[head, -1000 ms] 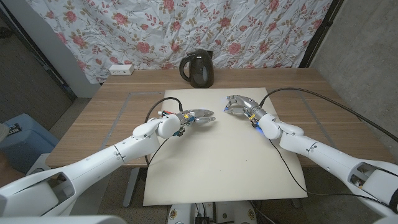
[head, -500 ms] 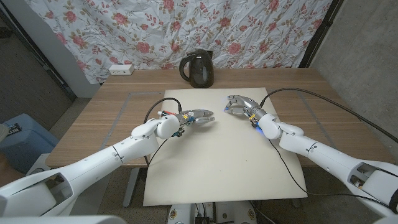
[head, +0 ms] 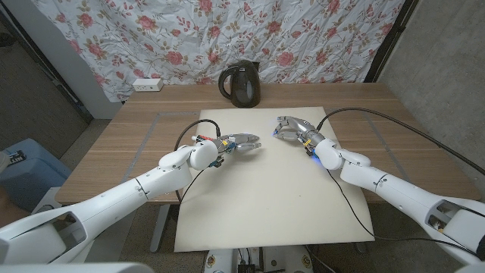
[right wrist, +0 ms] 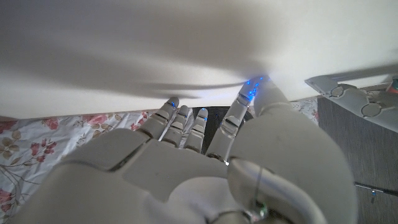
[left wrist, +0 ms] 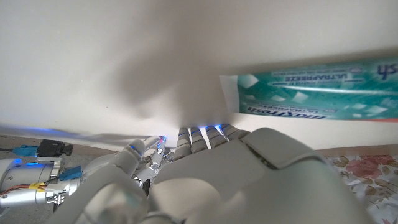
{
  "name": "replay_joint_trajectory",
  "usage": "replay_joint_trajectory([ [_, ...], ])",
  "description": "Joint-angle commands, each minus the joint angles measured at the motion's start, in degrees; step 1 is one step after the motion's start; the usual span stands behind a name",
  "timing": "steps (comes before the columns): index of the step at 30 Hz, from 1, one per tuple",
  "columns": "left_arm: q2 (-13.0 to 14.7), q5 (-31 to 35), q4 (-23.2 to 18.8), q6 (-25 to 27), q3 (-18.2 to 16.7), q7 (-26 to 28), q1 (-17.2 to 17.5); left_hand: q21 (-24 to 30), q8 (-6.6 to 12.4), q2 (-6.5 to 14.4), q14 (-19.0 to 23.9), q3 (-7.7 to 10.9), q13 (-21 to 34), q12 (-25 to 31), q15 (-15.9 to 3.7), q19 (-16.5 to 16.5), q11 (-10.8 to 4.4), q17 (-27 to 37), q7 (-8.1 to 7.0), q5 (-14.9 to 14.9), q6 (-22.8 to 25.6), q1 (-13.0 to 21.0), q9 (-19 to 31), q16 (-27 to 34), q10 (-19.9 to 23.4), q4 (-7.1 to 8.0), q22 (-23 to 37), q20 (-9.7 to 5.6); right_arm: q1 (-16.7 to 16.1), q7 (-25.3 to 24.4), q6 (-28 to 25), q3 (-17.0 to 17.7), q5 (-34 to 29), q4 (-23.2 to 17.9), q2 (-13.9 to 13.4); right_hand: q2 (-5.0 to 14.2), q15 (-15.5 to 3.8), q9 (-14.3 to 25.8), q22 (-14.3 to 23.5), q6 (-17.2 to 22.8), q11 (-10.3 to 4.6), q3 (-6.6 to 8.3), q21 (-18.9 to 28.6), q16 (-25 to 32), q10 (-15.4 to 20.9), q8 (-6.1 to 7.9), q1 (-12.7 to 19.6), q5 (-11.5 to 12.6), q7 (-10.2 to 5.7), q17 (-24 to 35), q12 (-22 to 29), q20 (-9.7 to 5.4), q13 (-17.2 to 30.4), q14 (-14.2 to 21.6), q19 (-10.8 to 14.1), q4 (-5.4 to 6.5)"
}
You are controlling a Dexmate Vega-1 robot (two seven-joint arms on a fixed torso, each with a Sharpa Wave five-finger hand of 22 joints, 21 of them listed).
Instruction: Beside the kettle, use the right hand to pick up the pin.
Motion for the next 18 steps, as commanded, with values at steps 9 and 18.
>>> replay_joint_trajectory([
  [9, 0.5, 0.0, -0.1, 0.2, -0.2, -0.1, -0.1, 0.4, 0.37, 7.4, 0.5, 0.68, 0.3, 0.4, -1.15, 0.2, 0.22, 0.3, -0.02, 0.5, 0.5, 0.6, 0.2, 0.4, 0.8, 0.02, 0.1, -4.85, 0.6, 1.8, 2.3, 0.2, 0.5, 0.1, -0.1, -2.3, 1.17, 0.0, 0.3, -3.4, 1.1, -1.2, -0.2, -0.5, -1.9, -1.46, -1.3, 0.4, 0.12, 0.4, -0.2, 1.42, 0.1, -1.0, -0.1, -0.12],
  [18, 0.2, -0.2, 0.4, 0.1, -0.1, -0.2, -0.3, 0.4, 0.37, 7.4, 0.6, 0.79, 0.3, 0.4, -1.2, 0.5, 0.22, 0.3, -0.05, 0.5, 0.5, 0.6, 0.2, 0.4, 1.0, 0.04, 0.1, -4.8, 1.0, 2.8, 3.0, 0.2, 0.7, 0.5, -0.2, -4.31, 1.81, -0.2, 0.3, -6.1, 1.75, -1.94, -0.3, -0.8, -3.2, -2.67, -1.9, 0.6, 0.21, 0.5, -0.3, 1.78, 0.2, -1.8, -0.4, -0.18],
])
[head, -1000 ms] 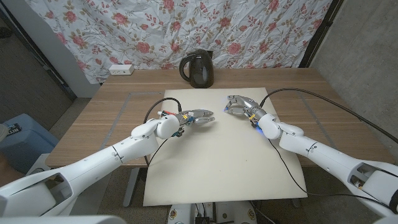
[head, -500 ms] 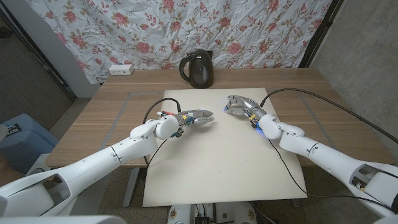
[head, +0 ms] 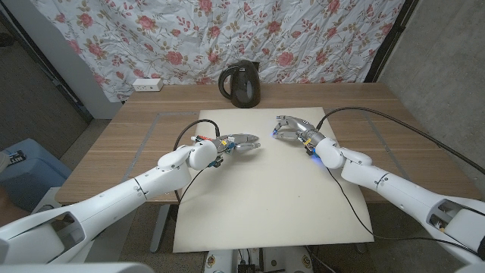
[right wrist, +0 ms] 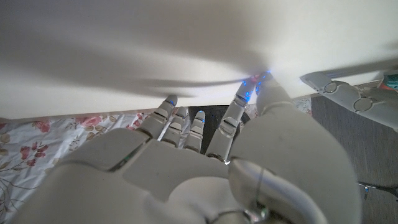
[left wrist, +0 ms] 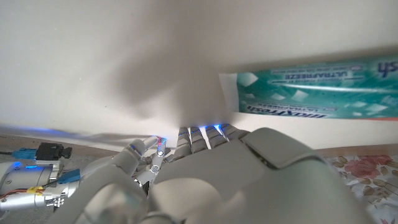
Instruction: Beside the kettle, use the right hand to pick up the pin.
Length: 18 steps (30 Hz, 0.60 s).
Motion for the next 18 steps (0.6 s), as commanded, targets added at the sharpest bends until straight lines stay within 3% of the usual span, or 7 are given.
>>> replay_joint_trajectory([
  [1, -0.1, -0.1, 0.5, 0.0, 0.1, -0.2, -0.3, 0.3, 0.37, 7.4, 0.3, 0.4, 0.3, 0.4, -1.34, 0.3, -0.07, 0.4, -0.03, 0.5, 0.5, 0.6, 0.2, 0.4, 0.7, 0.11, 0.1, -4.59, 0.6, 1.2, 1.0, 0.0, 0.3, 0.4, 0.0, -1.0, 0.33, 0.0, 0.1, -1.2, 0.2, -0.41, -0.1, -0.4, -0.9, -0.55, 0.2, 0.6, -0.03, 0.2, -0.2, 0.41, 0.2, -0.3, -0.4, 0.14],
  [18, 0.0, 0.7, -0.4, 1.1, -0.2, 1.5, 0.6, 0.3, 0.37, 7.7, 0.3, 0.93, 0.3, 0.4, -1.33, 0.4, -0.01, 0.3, -0.01, 0.6, 0.6, 0.8, 0.2, 0.4, 0.8, 0.07, 0.1, -4.41, 1.3, 3.4, 3.9, 0.0, 1.1, 1.5, -0.6, -3.54, 2.11, -0.3, 0.1, -6.3, 1.57, -1.5, -0.3, -1.2, -4.1, -2.93, -1.8, 1.2, 0.05, 0.6, -0.2, 1.31, 0.3, -2.3, -2.1, 0.65],
])
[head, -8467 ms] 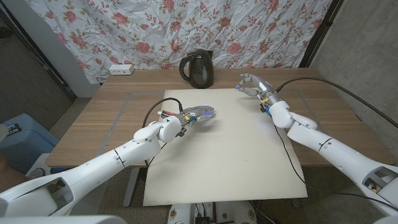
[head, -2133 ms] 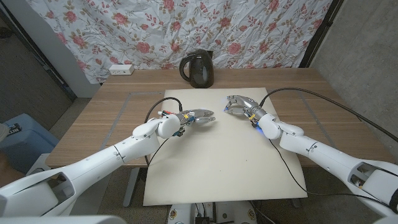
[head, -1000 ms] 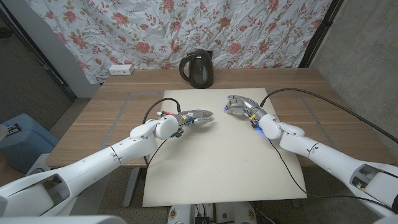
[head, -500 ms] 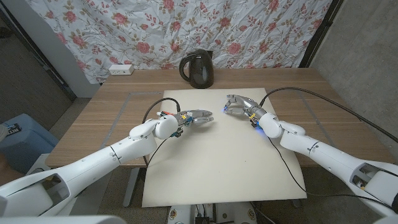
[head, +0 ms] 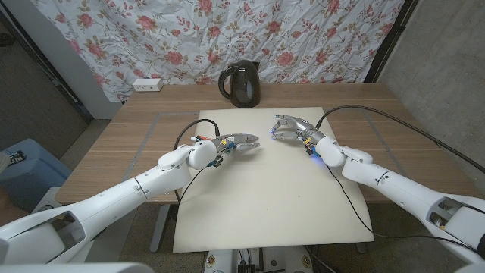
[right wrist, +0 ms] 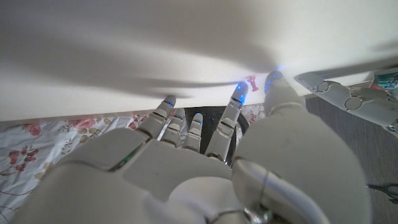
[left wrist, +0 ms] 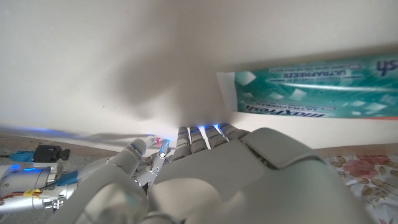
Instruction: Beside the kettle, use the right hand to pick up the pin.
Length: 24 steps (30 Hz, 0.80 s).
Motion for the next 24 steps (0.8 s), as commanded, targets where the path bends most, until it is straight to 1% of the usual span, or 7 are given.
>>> replay_joint_trajectory([
  [1, 0.2, 0.6, -0.7, 0.7, -0.3, 1.4, 0.6, 0.3, 0.36, 7.4, 0.3, 0.48, 0.3, 0.4, -1.35, 0.1, -0.01, 0.2, 0.0, 0.6, 0.5, 0.5, 0.1, 0.5, 0.8, 0.07, 0.1, -4.77, 0.7, 1.5, 2.3, 0.0, 0.6, 1.2, -0.3, -1.29, 0.49, 0.0, 0.1, -1.4, 0.38, -0.49, -0.3, -0.4, -1.1, -0.6, -0.6, 0.7, 0.16, 0.4, -0.3, 0.14, 0.2, -0.9, -0.6, 0.08],
  [9, 0.6, 0.8, -1.1, 0.5, -0.7, 2.1, 0.9, 0.4, 0.44, 7.4, 0.4, 0.77, 0.4, 0.4, -1.58, 0.5, -0.08, 0.2, -0.04, 0.6, 0.8, 0.5, 0.1, 0.5, 0.9, 0.04, 0.1, -4.69, 1.1, 2.4, 3.6, 0.1, 1.1, 2.0, -0.2, -2.26, 1.3, -0.2, 0.2, -4.5, 0.93, -1.19, -0.3, -0.7, -3.0, -2.07, -2.3, 1.1, 0.23, 0.6, -0.3, 0.36, 0.2, -2.0, -1.3, 0.58],
  [11, 0.6, 0.9, -1.1, 0.4, -0.8, 2.4, 0.9, 0.4, 0.46, 7.4, 0.4, 0.84, 0.4, 0.4, -1.59, 0.6, -0.07, 0.2, -0.06, 0.6, 0.9, 0.5, 0.1, 0.5, 0.9, 0.02, 0.0, -4.65, 1.1, 2.7, 3.8, 0.1, 1.1, 2.1, -0.3, -2.65, 1.58, -0.3, 0.2, -6.3, 1.17, -1.58, -0.3, -0.8, -3.6, -3.0, -3.3, 1.4, 0.25, 0.7, -0.2, 0.49, 0.2, -2.5, -1.8, 0.87],
  [15, 0.5, 1.0, -1.0, 0.0, -1.0, 2.7, 0.9, 0.5, 0.48, 7.4, 0.5, 0.99, 0.4, 0.4, -1.68, 0.9, -0.09, 0.2, -0.08, 0.6, 1.0, 0.6, 0.1, 0.5, 0.9, 0.0, 0.0, -4.64, 1.2, 3.1, 3.9, 0.2, 1.3, 2.1, -0.4, -3.03, 1.92, -0.4, 0.2, -8.6, 1.18, -2.08, -0.3, -1.0, -4.6, -4.16, -4.6, 1.8, 0.3, 0.8, -0.2, 0.69, 0.3, -3.2, -2.3, 1.24],
  [16, 0.5, 1.0, -1.0, -0.1, -1.0, 2.9, 0.9, 0.5, 0.48, 7.4, 0.5, 1.03, 0.4, 0.3, -1.76, 0.9, -0.1, 0.2, -0.09, 0.6, 1.0, 0.6, 0.1, 0.5, 0.9, -0.01, 0.0, -4.63, 1.2, 3.3, 3.9, 0.2, 1.3, 2.1, -0.4, -3.12, 2.05, -0.4, 0.2, -9.5, 1.15, -2.21, -0.3, -0.9, -4.8, -4.61, -5.0, 2.0, 0.31, 0.9, -0.1, 0.72, 0.3, -3.2, -2.4, 1.34],
  [17, 0.5, 1.0, -1.0, -0.2, -1.1, 3.1, 1.0, 0.5, 0.48, 7.3, 0.5, 1.06, 0.4, 0.3, -1.8, 0.9, -0.15, 0.2, -0.1, 0.6, 1.0, 0.6, 0.1, 0.5, 0.9, -0.02, 0.0, -4.6, 1.2, 3.4, 3.8, 0.2, 1.3, 2.0, -0.4, -3.33, 2.13, -0.5, 0.2, -11.3, 1.27, -2.54, -0.2, -0.9, -5.2, -5.56, -5.9, 2.3, 0.31, 1.0, 0.0, 0.73, 0.3, -3.4, -2.6, 1.55],
  [24, 0.1, 1.1, -0.8, -0.7, -1.3, 3.7, 0.9, 0.5, 0.48, 7.3, 0.5, 1.27, 0.4, 0.3, -1.76, 1.2, -0.05, 0.2, -0.15, 0.6, 1.1, 0.6, 0.1, 0.5, 0.8, -0.05, 0.0, -4.6, 1.3, 3.7, 3.9, 0.3, 1.4, 2.0, -0.5, -3.31, 2.32, -0.7, 0.2, -13.4, 1.51, -2.8, -0.2, -1.0, -6.0, -6.68, -6.9, 2.8, 0.26, 1.1, 0.0, 0.86, 0.3, -4.0, -3.1, 1.81],
])
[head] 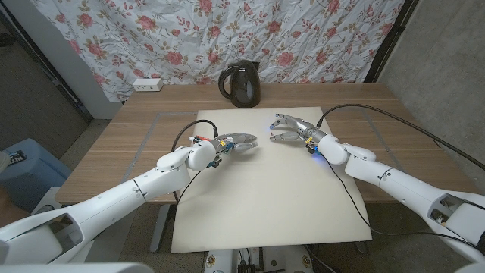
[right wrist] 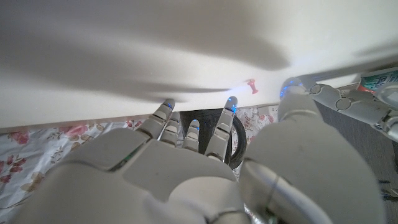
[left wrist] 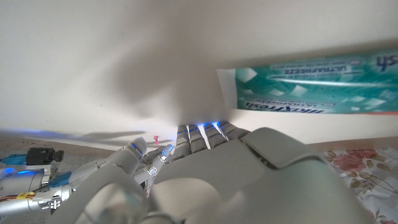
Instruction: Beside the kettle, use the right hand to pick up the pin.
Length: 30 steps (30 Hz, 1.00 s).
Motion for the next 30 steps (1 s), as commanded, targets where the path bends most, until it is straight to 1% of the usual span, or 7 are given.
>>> replay_joint_trajectory([
  [1, -0.3, 0.4, 0.0, -1.0, -0.4, 1.4, 0.0, 0.5, 0.23, 7.3, 0.3, 0.58, -0.1, 0.3, -1.92, 0.2, -0.13, 0.2, -0.24, 0.1, 0.6, 0.6, 0.1, 0.3, 0.1, 0.03, 0.2, -4.62, 0.2, 1.0, 0.5, 0.2, 0.3, 0.2, -0.1, 0.27, 0.09, 0.1, 0.2, -1.2, 0.27, -0.26, -0.2, -0.1, -0.4, -0.78, -1.0, 0.5, 0.09, 0.3, 0.0, 0.04, 0.3, -0.5, -0.7, 0.21],
  [9, -0.5, -0.2, -0.1, -1.3, -1.2, 2.6, 0.6, 0.5, 0.23, 7.3, 0.4, 0.76, -0.1, 0.2, -1.97, 0.3, -0.16, 0.2, -0.21, 0.1, 0.6, 0.7, 0.1, 0.3, -0.1, 0.01, 0.2, -4.54, 0.0, 0.4, 0.9, 0.5, 0.2, 0.0, -0.2, 0.47, 0.12, 0.0, 0.2, -1.9, 0.33, -0.38, -0.2, -0.1, -0.5, -1.27, -1.6, 0.7, 0.03, 0.4, 0.1, 0.06, 0.3, -0.6, -0.9, 0.46],
  [19, 0.0, -1.2, -1.7, -1.3, -2.6, 4.1, 1.9, 0.5, 0.33, 7.2, 0.6, 1.07, -0.1, 0.3, -2.05, 0.8, -0.19, 0.2, -0.28, 0.1, 1.0, 0.7, 0.1, 0.3, 0.1, -0.01, 0.2, -4.51, -0.1, 0.0, 2.0, 0.9, 0.4, -0.3, -0.3, 0.72, 0.06, -0.2, 0.2, -2.9, 0.26, -0.63, -0.2, 0.1, -0.4, -2.07, -2.8, 0.9, 0.06, 0.5, 0.3, -0.14, 0.3, -0.6, -1.1, 0.89],
  [25, 0.6, -3.5, -3.3, -0.7, -5.0, 6.7, 4.2, 0.7, 0.41, 7.2, 0.9, 1.26, -0.1, 0.3, -2.16, 1.4, -0.19, 0.2, -0.51, 0.1, 1.4, 0.7, 0.1, 0.4, 0.3, -0.01, 0.2, -4.29, -0.6, 0.3, 3.0, 1.6, 1.1, -1.2, -1.0, 0.8, 0.05, -0.3, 0.2, -3.7, 0.32, -0.75, -0.1, 0.1, -0.3, -2.62, -3.4, 1.0, 0.29, 0.5, 0.4, -0.28, 0.3, -0.6, -1.0, 1.04],
  [28, 1.1, -4.6, -4.6, 0.2, -6.1, 7.2, 5.2, 0.7, 0.43, 7.0, 1.0, 1.29, -0.1, 0.4, -2.28, 1.7, -0.29, 0.2, -0.67, 0.1, 1.6, 0.6, 0.1, 0.4, 0.4, 0.0, 0.2, -4.35, -1.0, -0.7, 4.5, 2.1, 1.9, -0.6, -0.8, 0.85, 0.01, -0.4, 0.2, -3.4, 0.39, -0.89, -0.1, 0.2, 0.7, -2.76, -4.0, 1.0, 0.75, 0.5, 0.8, -0.34, 0.3, -0.6, -1.1, 1.21],
  [30, 1.1, -6.6, -4.8, -0.5, -7.6, 8.9, 6.5, 0.7, 0.43, 7.0, 1.1, 1.27, -0.1, 0.3, -2.24, 1.7, -0.33, 0.2, -0.73, 0.1, 1.6, 0.6, 0.1, 0.4, 0.4, 0.0, 0.2, -4.34, -1.3, -1.4, 5.7, 2.6, 2.8, 0.1, -0.6, 1.04, -0.12, -0.4, 0.2, -3.3, 0.48, -0.84, -0.1, 0.2, 1.0, -2.79, -4.1, 1.0, 1.1, 0.6, 0.9, -0.42, 0.3, -0.5, -1.1, 1.25],
])
